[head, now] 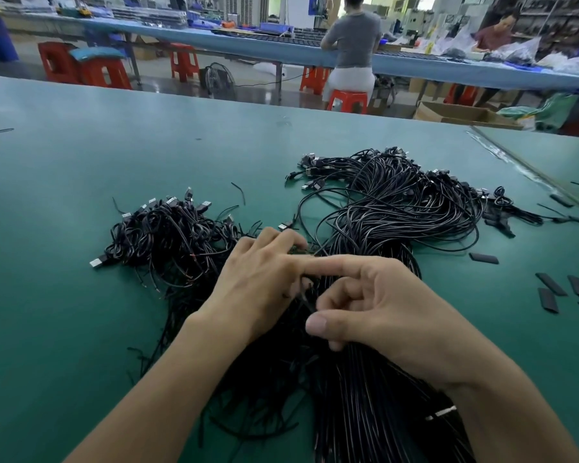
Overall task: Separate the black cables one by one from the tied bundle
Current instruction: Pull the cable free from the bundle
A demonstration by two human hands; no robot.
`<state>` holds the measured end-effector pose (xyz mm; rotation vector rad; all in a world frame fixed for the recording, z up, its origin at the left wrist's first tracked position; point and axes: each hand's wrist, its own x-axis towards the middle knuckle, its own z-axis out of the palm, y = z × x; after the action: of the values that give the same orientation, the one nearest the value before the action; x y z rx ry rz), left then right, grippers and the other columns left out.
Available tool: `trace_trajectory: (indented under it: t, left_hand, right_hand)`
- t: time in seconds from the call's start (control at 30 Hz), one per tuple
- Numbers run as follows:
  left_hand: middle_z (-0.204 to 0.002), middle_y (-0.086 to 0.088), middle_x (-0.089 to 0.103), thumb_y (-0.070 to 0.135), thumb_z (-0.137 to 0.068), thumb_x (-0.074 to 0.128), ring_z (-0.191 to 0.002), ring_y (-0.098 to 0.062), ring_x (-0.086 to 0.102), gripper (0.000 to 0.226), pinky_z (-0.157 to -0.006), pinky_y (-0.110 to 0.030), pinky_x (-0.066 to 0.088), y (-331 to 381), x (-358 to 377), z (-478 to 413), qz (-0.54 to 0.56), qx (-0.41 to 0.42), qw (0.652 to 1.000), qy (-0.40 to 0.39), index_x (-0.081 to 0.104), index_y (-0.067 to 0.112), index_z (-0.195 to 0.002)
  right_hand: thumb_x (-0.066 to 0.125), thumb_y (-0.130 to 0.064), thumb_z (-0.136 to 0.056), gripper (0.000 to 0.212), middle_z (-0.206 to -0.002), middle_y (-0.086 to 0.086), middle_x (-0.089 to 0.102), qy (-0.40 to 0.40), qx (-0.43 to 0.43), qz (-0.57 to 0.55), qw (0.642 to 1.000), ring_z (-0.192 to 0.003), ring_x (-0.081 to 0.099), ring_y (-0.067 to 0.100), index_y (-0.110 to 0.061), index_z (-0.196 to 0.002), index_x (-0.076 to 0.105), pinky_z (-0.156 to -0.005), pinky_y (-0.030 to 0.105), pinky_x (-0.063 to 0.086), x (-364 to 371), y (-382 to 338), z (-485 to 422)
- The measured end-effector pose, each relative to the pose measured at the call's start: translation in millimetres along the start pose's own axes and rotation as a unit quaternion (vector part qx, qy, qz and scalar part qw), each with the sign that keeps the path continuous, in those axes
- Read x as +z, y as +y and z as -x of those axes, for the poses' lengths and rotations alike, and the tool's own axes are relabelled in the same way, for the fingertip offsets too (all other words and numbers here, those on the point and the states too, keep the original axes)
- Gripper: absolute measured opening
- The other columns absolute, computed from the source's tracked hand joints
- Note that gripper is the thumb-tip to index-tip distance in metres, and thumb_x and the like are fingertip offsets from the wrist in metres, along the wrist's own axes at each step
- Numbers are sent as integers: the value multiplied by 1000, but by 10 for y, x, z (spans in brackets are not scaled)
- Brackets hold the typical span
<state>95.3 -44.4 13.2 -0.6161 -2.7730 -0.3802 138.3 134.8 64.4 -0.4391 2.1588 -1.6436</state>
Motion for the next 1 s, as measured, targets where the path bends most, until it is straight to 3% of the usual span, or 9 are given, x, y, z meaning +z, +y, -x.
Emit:
trace_trajectory:
  t: [0.1,0.17,0.3,0.43,0.6,0.7,0.83,0.93,1.0]
  left_hand:
    - [-138,16,42,44,-99,51,-126,-12,37,33,-100,-32,30,-76,53,30,-23,0,999,-35,53,41,-132]
    - [-130,16,51,39,-102,47,-118,-13,45,28,-96,-35,34,-93,23,8,35,-33,999,13,60,39,-127]
    - [-110,2,71,44,-105,35,-104,-25,63,42,-90,-46,49,-138,-1,-63,185,-129,958,178,71,22,-106]
    - [-87,7,72,63,-98,29,-87,-21,69,54,-78,-47,55,-132,-1,-93,279,-188,915,223,70,27,-93]
    - [-76,0,68,46,-102,45,-75,-24,66,39,-72,-41,51,-134,-10,-107,290,-139,905,278,67,18,-85]
    - [-73,-6,67,37,-102,53,-70,-27,62,27,-65,-34,47,-150,-46,-111,309,-141,888,309,65,20,-85]
    - [-69,7,62,37,-101,57,-65,-11,56,20,-63,-26,45,-154,-35,-91,261,-128,911,292,65,26,-86]
    - [-76,5,70,52,-103,42,-75,-18,67,49,-72,-40,55,-179,-15,-80,241,-145,923,262,71,15,-90]
    - [-78,13,71,50,-105,36,-74,-11,69,56,-72,-26,54,-205,-35,-84,274,-168,899,297,75,13,-90]
  right_hand:
    - [81,-1,-73,68,-73,0,66,-82,-37,-78,993,-61,60,10,-17,-134,57,-61,19,51,53,-65,44]
    - [80,-1,-74,53,-76,1,68,-95,-49,-86,990,-63,60,11,-18,-123,67,-60,19,52,52,-84,53]
    - [80,-3,-79,15,-69,-1,70,39,-58,45,997,-58,60,7,-16,-85,77,-59,20,51,-20,-3,4]
    - [72,-20,-89,9,-66,-10,64,107,-2,257,960,-54,53,-1,-28,-85,74,-57,15,46,-41,168,-57]
    - [65,-17,-95,18,-76,-11,69,159,-43,246,955,-67,61,6,-30,-85,73,-63,22,49,-103,157,-56]
    - [67,-7,-92,22,-76,-8,70,24,-119,70,990,-66,58,1,-27,-85,76,-62,11,44,-153,-13,34]
    - [68,-13,-88,15,-91,-7,74,-158,-166,-4,973,-80,62,1,-22,-98,75,-75,15,49,-82,-152,123]
    - [69,-17,-91,10,-88,-9,74,-127,-119,93,980,-79,62,2,-26,-91,74,-72,19,49,-130,-137,154]
    - [64,-25,-95,11,-79,-8,70,-23,-36,282,959,-67,59,7,-30,-87,69,-63,27,49,-183,-11,107]
